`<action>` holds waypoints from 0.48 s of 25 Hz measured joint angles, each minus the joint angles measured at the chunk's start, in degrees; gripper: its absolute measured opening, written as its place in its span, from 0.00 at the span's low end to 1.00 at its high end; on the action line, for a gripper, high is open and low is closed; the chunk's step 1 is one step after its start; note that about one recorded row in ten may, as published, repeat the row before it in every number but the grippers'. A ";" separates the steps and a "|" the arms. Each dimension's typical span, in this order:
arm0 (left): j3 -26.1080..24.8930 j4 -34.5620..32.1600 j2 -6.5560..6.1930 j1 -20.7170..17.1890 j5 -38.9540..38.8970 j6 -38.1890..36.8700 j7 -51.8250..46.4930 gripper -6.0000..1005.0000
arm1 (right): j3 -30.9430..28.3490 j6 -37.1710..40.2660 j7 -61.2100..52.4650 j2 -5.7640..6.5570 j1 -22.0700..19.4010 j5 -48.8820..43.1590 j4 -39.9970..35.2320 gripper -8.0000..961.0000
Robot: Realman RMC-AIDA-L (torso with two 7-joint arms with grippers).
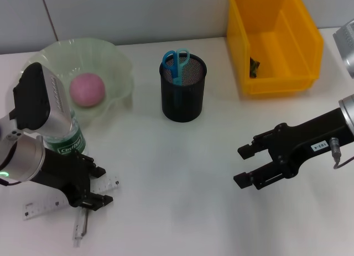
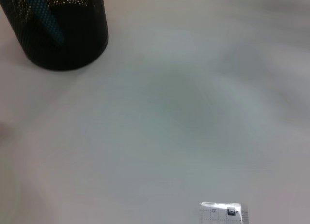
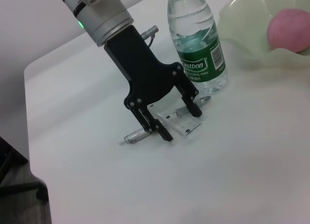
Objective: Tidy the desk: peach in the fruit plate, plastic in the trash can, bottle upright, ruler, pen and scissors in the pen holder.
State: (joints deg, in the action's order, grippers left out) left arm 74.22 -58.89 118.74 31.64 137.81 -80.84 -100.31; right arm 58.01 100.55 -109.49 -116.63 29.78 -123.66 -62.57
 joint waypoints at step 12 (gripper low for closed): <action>0.82 0.00 0.00 -0.18 0.01 0.89 -0.12 0.43 | 0.00 0.00 -0.06 0.00 0.02 0.00 0.00 0.81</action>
State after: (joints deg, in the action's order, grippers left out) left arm 75.04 -58.89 118.74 31.46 137.82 -79.95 -100.42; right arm 58.01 100.55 -109.55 -116.63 29.80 -123.66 -62.58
